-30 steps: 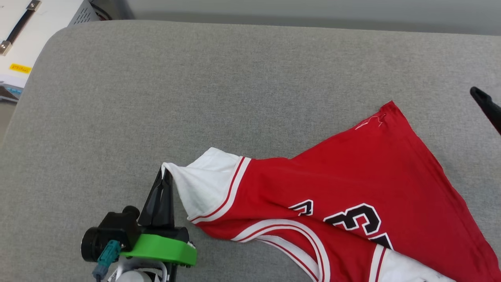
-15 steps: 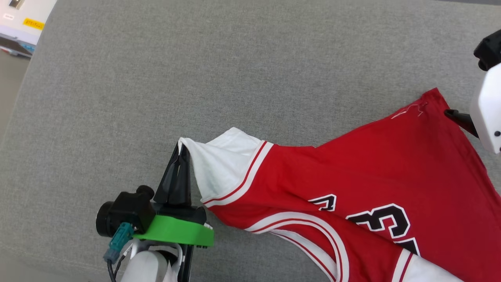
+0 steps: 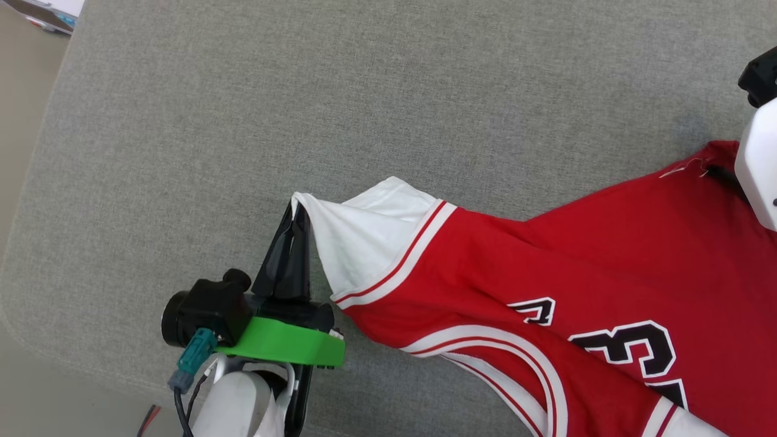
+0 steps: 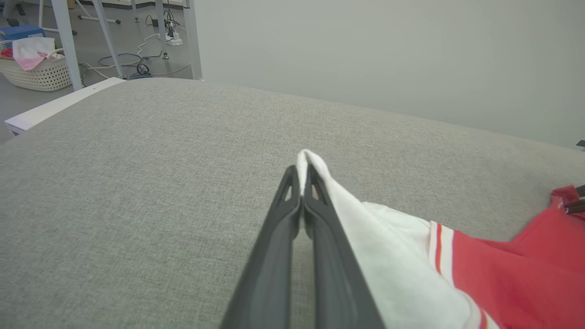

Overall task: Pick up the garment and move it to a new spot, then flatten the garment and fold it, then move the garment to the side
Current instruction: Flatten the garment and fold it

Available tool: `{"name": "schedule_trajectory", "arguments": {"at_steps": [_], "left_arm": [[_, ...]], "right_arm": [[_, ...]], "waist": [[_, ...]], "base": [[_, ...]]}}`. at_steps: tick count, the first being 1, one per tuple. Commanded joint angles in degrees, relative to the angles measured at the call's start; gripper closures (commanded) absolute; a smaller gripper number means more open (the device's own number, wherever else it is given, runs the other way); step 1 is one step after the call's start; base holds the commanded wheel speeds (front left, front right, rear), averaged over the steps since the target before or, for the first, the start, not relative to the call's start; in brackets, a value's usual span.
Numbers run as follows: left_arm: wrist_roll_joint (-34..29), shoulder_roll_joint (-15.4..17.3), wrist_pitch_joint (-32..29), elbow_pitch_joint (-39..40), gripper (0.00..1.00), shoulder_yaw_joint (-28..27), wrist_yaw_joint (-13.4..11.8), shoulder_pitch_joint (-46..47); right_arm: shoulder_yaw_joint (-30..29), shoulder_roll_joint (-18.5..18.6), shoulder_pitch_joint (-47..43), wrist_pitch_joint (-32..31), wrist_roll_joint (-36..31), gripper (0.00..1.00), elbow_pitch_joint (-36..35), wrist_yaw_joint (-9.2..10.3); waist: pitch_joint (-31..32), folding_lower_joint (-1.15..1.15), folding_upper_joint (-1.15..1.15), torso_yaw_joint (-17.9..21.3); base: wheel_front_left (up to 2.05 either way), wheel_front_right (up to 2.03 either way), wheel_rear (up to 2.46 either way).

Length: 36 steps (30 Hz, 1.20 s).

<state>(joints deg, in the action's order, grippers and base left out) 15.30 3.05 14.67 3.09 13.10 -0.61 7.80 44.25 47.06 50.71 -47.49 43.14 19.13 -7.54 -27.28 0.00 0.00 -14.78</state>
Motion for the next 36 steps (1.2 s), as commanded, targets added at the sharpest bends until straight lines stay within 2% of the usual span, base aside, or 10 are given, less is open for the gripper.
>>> {"name": "schedule_trajectory", "arguments": {"at_steps": [1, 2, 3, 11, 12, 13, 20, 29, 36], "left_arm": [[0.27, -0.17, 0.33, -0.14, 1.00, -0.21, -0.29, 0.92], [0.23, -0.17, 0.33, -0.27, 1.00, -0.42, -0.31, 0.80], [0.16, -0.17, 0.33, -0.41, 1.00, -0.57, -0.29, 0.68], [-1.18, -0.17, 0.33, -1.99, 1.00, -2.17, 1.02, -0.58], [-1.53, -0.17, 0.33, -2.10, 1.00, -2.56, 1.23, -0.86], [-2.61, -0.17, 0.33, -2.16, 1.00, -3.51, 1.96, -1.59], [-5.62, -0.17, 0.33, -1.23, 1.00, -6.50, 3.86, -2.57], [-7.28, -0.15, 0.33, 4.93, 1.00, -10.79, 5.14, 1.99], [-7.89, 1.23, 0.33, 7.86, 1.00, -11.84, 6.62, 10.36]], "right_arm": [[3.57, -1.41, -3.35, 0.06, 0.76, 0.00, 2.61, 0.05], [4.23, -1.29, -3.10, 0.80, 1.14, 0.76, 2.70, 0.05], [4.73, -1.21, -2.81, 1.51, 1.38, 1.00, 2.75, 0.05], [7.47, -2.09, 0.17, 10.23, 3.98, 1.00, 3.54, 0.05], [7.52, -2.42, 0.47, 11.91, 4.49, 1.00, 3.46, 0.05], [7.62, -2.71, 1.00, 16.72, 5.64, 1.00, 2.78, 0.05], [5.63, -3.09, 0.35, 27.84, 9.18, 1.00, 0.75, 0.05], [-1.47, -4.29, -1.57, 40.63, 9.69, 1.00, -2.38, 0.05], [-10.97, -6.64, -2.56, 46.95, 6.87, 1.00, -3.15, 0.05]], "waist": [[0.16, 0.00, 0.00, 0.08], [0.41, 0.00, 0.00, 0.28], [0.67, 0.00, 0.00, 0.46], [5.33, 0.00, 0.00, 2.55], [6.23, 0.00, 0.00, 2.94], [8.46, 0.00, 0.00, 3.85], [13.13, 0.00, 0.00, 6.53], [17.42, 0.00, 0.00, 9.92], [19.22, 0.00, 0.00, 11.76]], "base": [[0.00, 0.00, 0.00], [0.00, 0.00, 0.00], [0.00, 0.00, 0.00], [0.00, 0.00, 0.00], [0.00, 0.00, 0.00], [0.00, 0.00, 0.00], [0.00, 0.00, 0.00], [0.00, 0.00, 0.00], [0.00, 0.00, 0.00]]}}
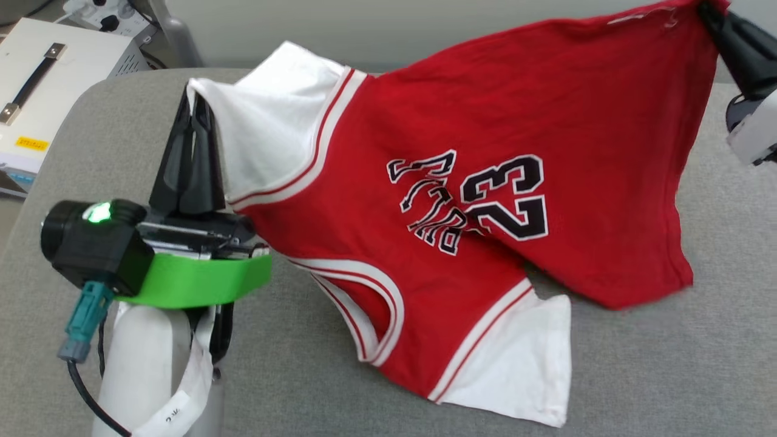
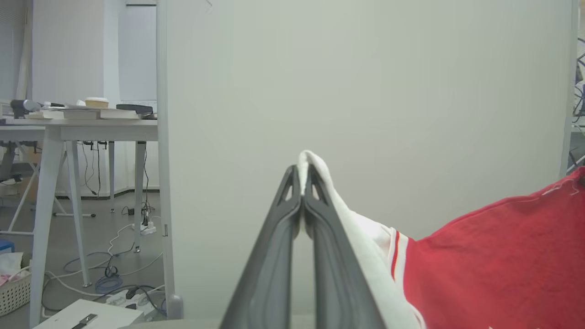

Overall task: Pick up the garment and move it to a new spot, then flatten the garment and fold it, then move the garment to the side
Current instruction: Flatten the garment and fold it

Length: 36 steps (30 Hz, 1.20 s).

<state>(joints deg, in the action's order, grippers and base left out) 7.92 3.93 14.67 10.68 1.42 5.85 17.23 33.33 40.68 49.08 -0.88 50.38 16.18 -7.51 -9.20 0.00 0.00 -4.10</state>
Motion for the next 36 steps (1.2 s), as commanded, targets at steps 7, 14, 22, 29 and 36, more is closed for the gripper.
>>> {"name": "schedule_trajectory", "arguments": {"at_steps": [7, 14, 22, 29, 36], "left_arm": [[0.57, 2.93, 0.33, 0.22, 1.00, 1.05, 1.06, 10.84], [1.44, 6.62, -1.71, -1.21, 1.00, 4.21, 1.46, 23.36], [2.51, 10.59, -4.46, -4.46, 1.00, 6.61, 1.59, 39.23], [5.48, 12.64, -5.74, -9.95, 1.00, 7.33, 1.62, 53.88], [7.36, 13.21, -4.03, -21.31, 1.00, 9.47, 1.63, 70.40]], "right_arm": [[-9.60, -2.25, -2.05, 1.06, -3.04, 1.00, -3.82, 0.02], [-16.95, -3.92, -1.56, -2.44, -5.65, 1.00, -8.79, 0.02], [-22.80, -5.14, 4.21, -7.66, -9.44, 1.00, -13.81, 0.02], [-24.96, -5.37, 15.83, -11.04, -11.97, 1.00, -13.38, 0.02], [-24.15, -6.91, 31.07, -10.41, -16.05, 1.00, -5.12, 0.02]], "waist": [[1.28, 0.00, 0.00, 2.12], [-0.87, 0.00, 0.00, 2.59], [-8.79, 0.00, 0.00, 3.08], [-18.31, 0.00, 0.00, 3.26], [-25.19, 0.00, 0.00, 3.00]], "base": [[0.00, 0.00, 0.00], [0.00, 0.00, 0.00], [0.00, 0.00, 0.00], [0.00, 0.00, 0.00], [0.00, 0.00, 0.00]]}}
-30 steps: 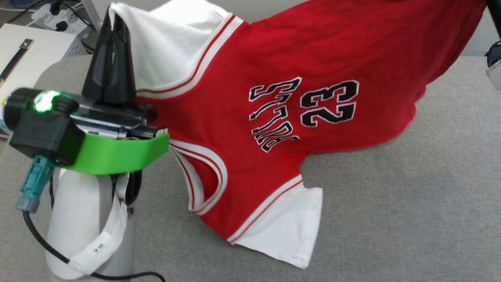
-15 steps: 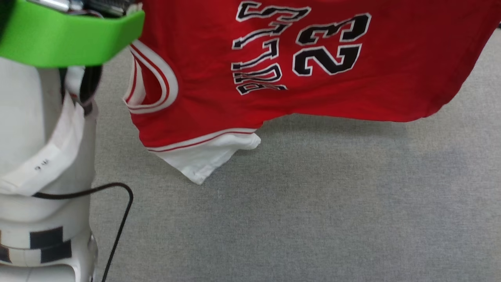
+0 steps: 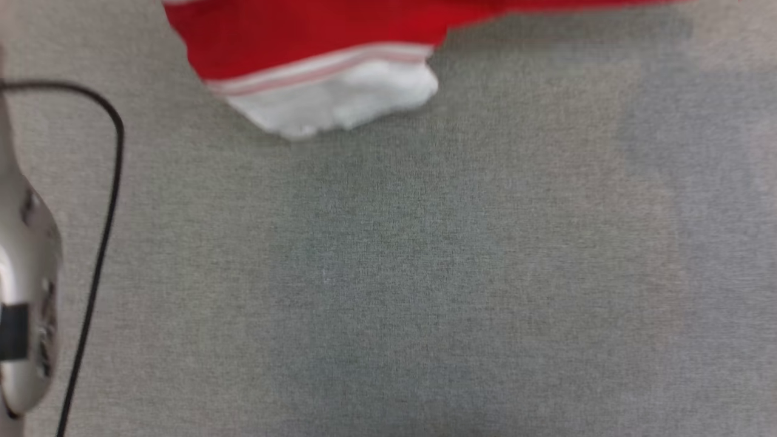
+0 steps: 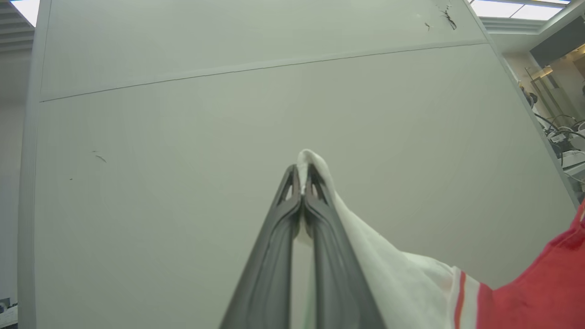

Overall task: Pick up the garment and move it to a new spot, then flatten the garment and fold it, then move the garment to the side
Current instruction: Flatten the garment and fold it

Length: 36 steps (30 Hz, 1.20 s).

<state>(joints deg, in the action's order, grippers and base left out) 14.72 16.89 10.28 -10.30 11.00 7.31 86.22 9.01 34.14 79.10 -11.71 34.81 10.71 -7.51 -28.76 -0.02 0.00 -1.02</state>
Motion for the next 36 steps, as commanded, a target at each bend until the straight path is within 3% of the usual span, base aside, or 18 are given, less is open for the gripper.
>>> {"name": "schedule_trajectory", "arguments": {"at_steps": [1, 10, 17, 26, 36], "left_arm": [[0.82, 0.09, 0.76, -1.94, 1.00, -0.08, 0.17, 3.47], [0.49, -0.14, 3.65, -16.65, 1.00, 2.49, 0.17, 21.77], [0.71, 0.85, 4.56, -23.59, 1.00, 4.13, 0.17, 26.72], [1.74, 1.67, 4.70, -21.39, 1.00, 4.67, 0.17, 18.18], [-0.46, 1.44, 4.71, -11.06, 1.00, 3.07, 0.17, -2.57]], "right_arm": [[0.51, -0.59, 2.88, 0.78, -1.05, 1.00, 1.70, 0.02], [4.17, -3.10, 21.01, 6.77, -5.50, 1.00, 15.84, 0.02], [9.31, -4.77, 27.71, 10.18, -6.39, 1.00, 24.39, 0.02], [17.00, -5.58, 23.90, 15.03, -2.57, 1.00, 30.54, 0.02], [25.29, -4.19, 11.47, 19.35, 3.79, 1.00, 29.78, 0.02]], "waist": [[-6.17, 0.02, 0.00, -0.10], [-9.81, 0.02, 0.00, -0.32], [-12.78, 0.02, 0.00, -0.22], [-15.08, 0.02, 0.00, -0.38], [-11.89, 0.02, 0.00, -0.89]], "base": [[0.00, 0.00, 0.00], [0.00, 0.00, 0.00], [0.00, 0.00, 0.00], [0.00, 0.00, 0.00], [0.00, 0.00, 0.00]]}}
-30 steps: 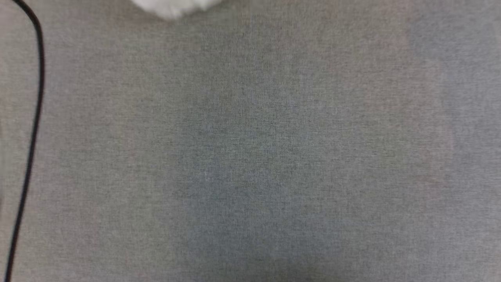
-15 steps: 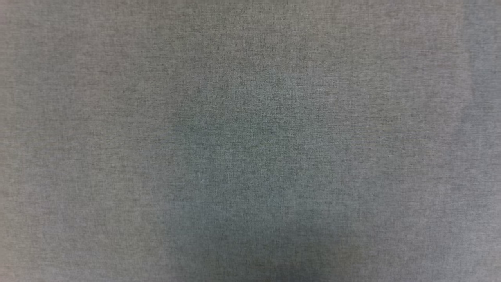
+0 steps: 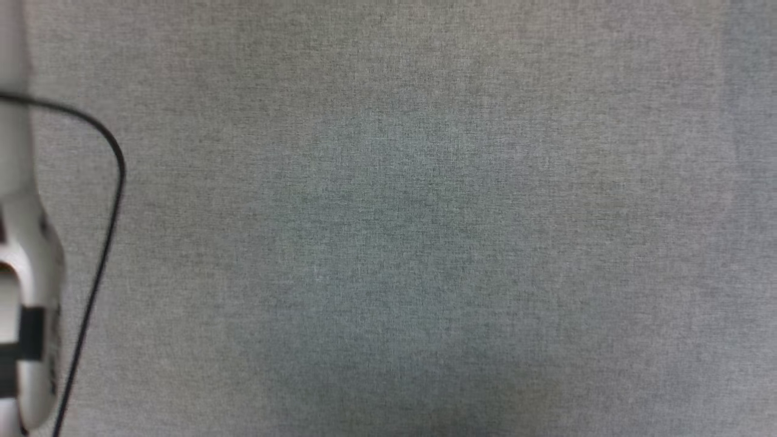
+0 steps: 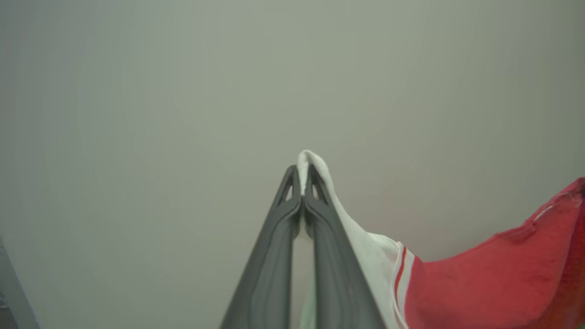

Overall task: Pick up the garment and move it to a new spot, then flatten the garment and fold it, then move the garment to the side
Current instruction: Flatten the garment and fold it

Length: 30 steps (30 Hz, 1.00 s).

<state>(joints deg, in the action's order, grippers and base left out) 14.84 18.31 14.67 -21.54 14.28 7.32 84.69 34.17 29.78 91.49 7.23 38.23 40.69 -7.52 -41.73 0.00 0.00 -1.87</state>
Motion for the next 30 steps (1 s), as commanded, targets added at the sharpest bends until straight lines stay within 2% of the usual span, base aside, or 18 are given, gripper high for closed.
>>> {"name": "schedule_trajectory", "arguments": {"at_steps": [1, 9, 19, 30], "left_arm": [[-0.72, -0.09, 0.32, 1.42, 1.00, -0.76, 0.16, -3.82], [-1.98, -1.08, 0.32, 9.51, 1.00, -4.51, 0.15, -24.76], [-2.03, -4.74, 0.32, 16.02, 1.00, -8.57, 0.15, -49.58], [-1.38, -6.90, 0.32, 15.77, 1.00, -9.90, 0.16, -71.56]], "right_arm": [[0.82, 0.32, -2.62, 1.04, 1.36, 1.00, -0.42, 0.03], [7.07, 2.58, -16.27, 3.10, 6.98, 1.00, -3.71, 0.03], [11.88, 6.85, -33.39, 3.93, 13.37, 1.00, -8.61, 0.03], [14.45, 9.63, -50.56, 5.34, 16.37, 1.00, -11.70, 0.03]], "waist": [[1.91, 0.00, 0.00, 0.11], [8.75, 0.00, 0.00, 0.44], [17.87, 0.00, 0.00, 0.24], [26.46, 0.00, 0.00, -0.42]], "base": [[0.00, 0.00, 0.00], [0.00, 0.00, 0.00], [0.00, 0.00, 0.00], [0.00, 0.00, 0.00]]}}
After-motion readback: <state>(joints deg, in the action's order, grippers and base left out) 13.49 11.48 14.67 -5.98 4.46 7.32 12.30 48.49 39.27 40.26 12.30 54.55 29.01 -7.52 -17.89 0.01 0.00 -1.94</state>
